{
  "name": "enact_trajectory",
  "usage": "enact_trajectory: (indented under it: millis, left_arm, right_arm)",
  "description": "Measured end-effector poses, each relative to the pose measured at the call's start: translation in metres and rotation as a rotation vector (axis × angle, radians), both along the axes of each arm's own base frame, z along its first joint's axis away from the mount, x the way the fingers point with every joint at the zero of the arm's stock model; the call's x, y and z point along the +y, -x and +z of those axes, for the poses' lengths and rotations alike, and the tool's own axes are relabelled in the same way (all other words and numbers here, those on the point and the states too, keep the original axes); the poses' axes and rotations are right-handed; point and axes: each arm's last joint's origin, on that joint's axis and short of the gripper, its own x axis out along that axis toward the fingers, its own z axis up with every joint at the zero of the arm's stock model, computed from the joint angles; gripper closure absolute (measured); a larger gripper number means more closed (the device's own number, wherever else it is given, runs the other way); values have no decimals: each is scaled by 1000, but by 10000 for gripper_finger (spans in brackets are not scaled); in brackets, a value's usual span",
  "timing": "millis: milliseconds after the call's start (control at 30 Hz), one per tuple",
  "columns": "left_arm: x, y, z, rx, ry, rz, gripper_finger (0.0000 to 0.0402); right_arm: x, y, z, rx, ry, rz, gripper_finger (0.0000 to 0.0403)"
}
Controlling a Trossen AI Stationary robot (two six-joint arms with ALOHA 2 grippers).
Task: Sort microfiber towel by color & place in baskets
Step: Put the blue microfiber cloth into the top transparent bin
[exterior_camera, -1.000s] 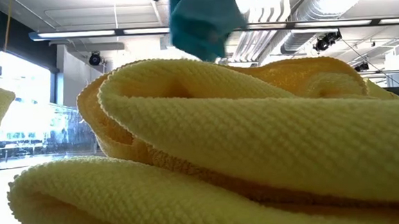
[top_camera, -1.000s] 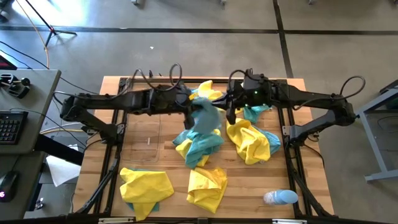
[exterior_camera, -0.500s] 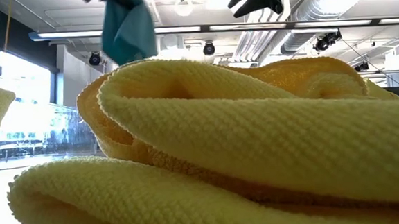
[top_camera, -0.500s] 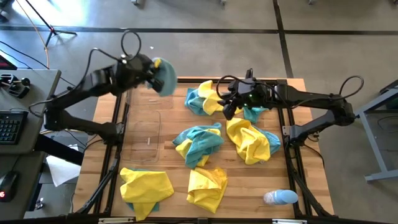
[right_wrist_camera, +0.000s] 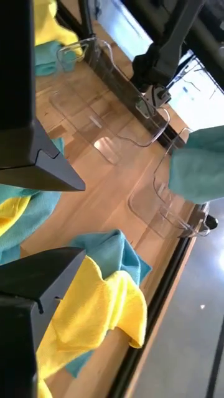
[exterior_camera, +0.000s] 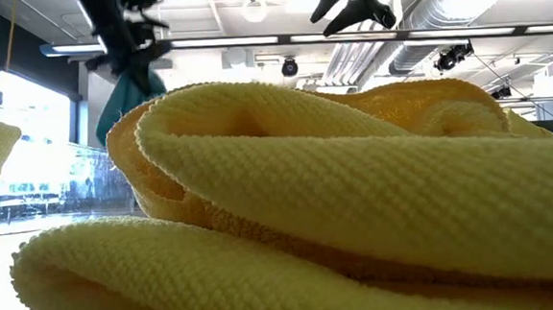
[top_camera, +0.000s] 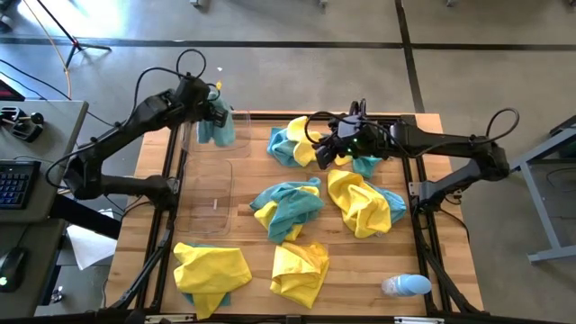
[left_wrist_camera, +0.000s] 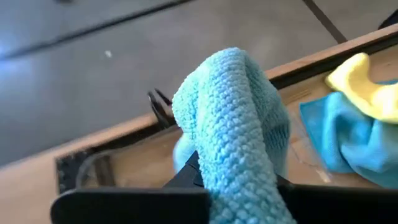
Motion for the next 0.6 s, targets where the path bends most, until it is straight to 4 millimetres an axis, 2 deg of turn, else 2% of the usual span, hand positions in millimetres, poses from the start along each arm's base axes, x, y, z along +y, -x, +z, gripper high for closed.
enact_trajectory:
  millis: [233,600]
  left_arm:
    - [15,7,-45,-19,110,59,398]
    - [29,-4,-86,56,252,65,391]
  right_arm:
    - [-1,-9,-10,10,-57,-44,252]
    - [4,-19,-19,19,-87,-48,252]
